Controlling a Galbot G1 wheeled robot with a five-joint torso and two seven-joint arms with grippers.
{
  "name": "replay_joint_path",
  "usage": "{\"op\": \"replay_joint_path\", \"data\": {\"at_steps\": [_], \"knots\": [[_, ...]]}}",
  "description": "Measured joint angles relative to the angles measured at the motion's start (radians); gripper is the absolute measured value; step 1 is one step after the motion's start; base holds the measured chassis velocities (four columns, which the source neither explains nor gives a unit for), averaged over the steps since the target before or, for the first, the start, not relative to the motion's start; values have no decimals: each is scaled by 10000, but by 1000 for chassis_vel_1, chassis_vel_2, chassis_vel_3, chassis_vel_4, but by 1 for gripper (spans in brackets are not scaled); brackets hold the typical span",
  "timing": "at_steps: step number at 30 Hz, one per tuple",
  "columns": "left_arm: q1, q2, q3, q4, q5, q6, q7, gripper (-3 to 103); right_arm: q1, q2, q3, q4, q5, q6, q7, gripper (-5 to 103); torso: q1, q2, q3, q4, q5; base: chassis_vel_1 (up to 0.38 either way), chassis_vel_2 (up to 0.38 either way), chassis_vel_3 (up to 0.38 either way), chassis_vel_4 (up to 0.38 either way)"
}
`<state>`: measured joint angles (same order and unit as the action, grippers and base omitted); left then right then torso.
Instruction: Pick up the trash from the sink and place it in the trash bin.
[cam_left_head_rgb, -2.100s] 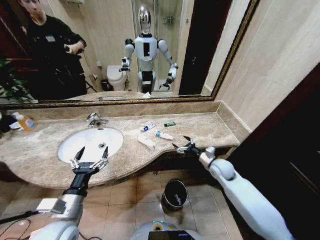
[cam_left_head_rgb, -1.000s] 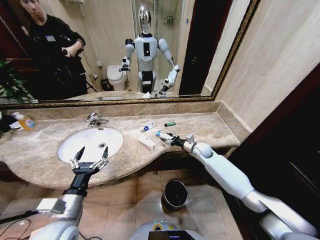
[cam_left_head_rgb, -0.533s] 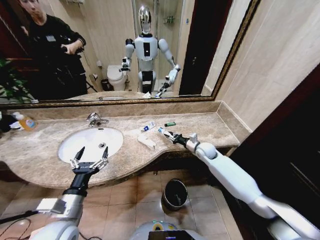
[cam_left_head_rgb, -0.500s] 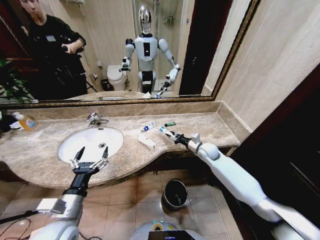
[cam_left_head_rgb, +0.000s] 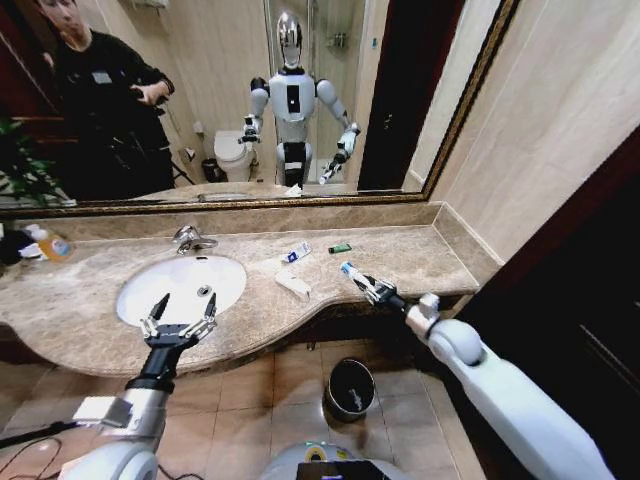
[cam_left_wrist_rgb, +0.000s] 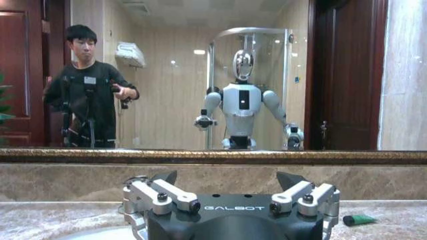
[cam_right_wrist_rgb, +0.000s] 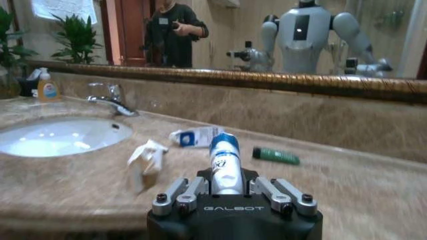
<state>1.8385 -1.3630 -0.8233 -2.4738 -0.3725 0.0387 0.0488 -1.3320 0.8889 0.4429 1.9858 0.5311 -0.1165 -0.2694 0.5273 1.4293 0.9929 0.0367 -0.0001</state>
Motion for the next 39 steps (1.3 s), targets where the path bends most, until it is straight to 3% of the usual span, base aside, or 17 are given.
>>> {"op": "replay_joint_path", "data": {"at_steps": [5,8,18,27,33,36,39], "knots": [[0,1,0,0,0,0,0,100,-1556,905,772,99,-535,733,-517,27,0,0,0,0,0,0,0,0,0],[0,0,0,-1,1,0,0,100,-2265,1844,975,-645,-1175,1516,-926,27,0,0,1,0,1,0,0,0,0],[0,0,0,0,0,0,0,100,-1912,3487,526,-3844,-2296,2329,-1068,27,1,-1,2,1,0,0,0,0,0],[0,0,0,0,0,0,0,100,-470,4991,54,-7036,-3556,2989,-70,27,3,-2,2,2,-1,0,0,0,0],[0,0,0,0,0,0,0,100,-173,5353,-273,-7926,-3710,3020,633,27,3,-2,2,2,-1,0,0,0,0],[0,0,0,0,0,0,0,100,31,5654,-364,-8739,-3956,3060,1646,27,2,-2,2,1,1,0,0,0,0],[0,0,0,-1,0,0,0,100,87,5768,-389,-9057,-3912,3017,2137,27,2,-2,2,1,-1,0,0,0,0]]}}
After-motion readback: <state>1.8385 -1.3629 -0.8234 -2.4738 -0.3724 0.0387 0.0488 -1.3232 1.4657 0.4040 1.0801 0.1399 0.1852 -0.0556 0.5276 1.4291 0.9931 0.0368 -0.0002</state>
